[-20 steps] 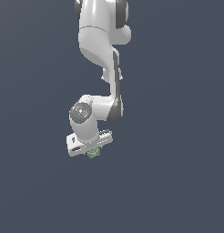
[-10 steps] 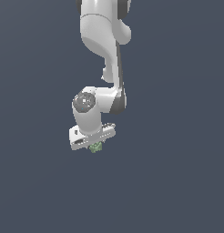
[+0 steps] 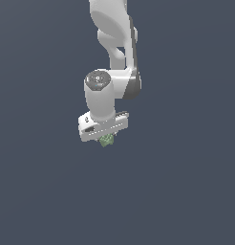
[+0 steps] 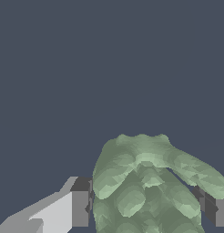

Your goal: Pick up the object and move it to a goal position.

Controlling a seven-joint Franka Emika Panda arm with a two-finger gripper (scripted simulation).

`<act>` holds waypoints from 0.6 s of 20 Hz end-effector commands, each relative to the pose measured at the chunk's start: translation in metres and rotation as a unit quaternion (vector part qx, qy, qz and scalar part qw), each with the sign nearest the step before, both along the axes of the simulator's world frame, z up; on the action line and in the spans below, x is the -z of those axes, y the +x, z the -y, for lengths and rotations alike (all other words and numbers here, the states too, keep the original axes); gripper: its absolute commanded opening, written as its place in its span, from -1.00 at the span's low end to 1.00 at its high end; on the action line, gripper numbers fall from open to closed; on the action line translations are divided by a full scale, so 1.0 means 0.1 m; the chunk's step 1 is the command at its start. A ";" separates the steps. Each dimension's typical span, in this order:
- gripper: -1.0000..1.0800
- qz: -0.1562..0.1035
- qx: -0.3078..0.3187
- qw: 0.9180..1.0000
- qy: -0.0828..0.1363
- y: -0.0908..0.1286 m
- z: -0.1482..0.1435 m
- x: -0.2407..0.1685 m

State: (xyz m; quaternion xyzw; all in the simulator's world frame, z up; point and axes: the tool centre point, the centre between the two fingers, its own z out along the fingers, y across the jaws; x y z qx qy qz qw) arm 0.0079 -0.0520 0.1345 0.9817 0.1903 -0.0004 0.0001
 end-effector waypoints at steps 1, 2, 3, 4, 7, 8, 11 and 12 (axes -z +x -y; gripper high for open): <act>-1.00 0.000 0.000 1.000 0.000 -0.12 -0.09 -0.18; -1.00 0.000 0.000 1.000 0.000 -0.17 -0.13 -0.26; -1.00 0.000 0.000 1.000 0.000 -0.22 -0.16 -0.33; -1.00 0.000 0.000 1.000 0.000 -0.27 -0.20 -0.40; -1.00 0.000 0.000 1.000 0.000 -0.42 -0.31 -0.63; -1.00 0.000 0.000 1.000 -0.001 -0.47 -0.35 -0.70; -1.00 0.000 0.000 1.000 -0.001 -0.62 -0.46 -0.94; -1.00 0.000 0.000 1.000 -0.001 -0.67 -0.50 -1.02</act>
